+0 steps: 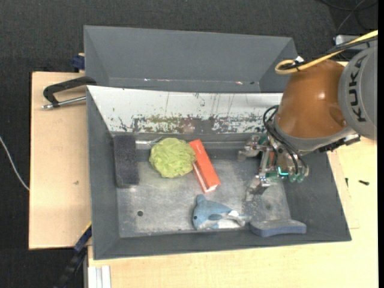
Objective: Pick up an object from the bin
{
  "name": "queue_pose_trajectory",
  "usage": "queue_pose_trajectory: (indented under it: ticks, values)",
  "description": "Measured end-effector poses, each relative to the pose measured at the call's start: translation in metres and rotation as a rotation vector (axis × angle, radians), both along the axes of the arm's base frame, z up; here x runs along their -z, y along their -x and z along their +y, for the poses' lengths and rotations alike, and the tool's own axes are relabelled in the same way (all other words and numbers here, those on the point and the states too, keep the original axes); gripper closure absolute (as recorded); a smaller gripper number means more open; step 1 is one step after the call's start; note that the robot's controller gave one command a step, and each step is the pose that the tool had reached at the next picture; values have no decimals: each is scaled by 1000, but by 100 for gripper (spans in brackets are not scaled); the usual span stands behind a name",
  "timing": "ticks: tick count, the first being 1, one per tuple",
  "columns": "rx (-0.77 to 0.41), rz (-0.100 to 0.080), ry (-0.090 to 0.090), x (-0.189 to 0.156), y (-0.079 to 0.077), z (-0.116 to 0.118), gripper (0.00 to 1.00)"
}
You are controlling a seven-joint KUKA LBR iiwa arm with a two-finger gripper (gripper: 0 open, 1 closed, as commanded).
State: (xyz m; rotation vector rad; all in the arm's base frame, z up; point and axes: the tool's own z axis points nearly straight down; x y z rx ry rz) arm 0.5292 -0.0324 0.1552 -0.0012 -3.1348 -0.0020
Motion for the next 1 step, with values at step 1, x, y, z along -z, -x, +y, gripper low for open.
queue_pose_trajectory:
  ticks: [1]
  values:
    - [-1,-7,0,-4,-1,0,0]
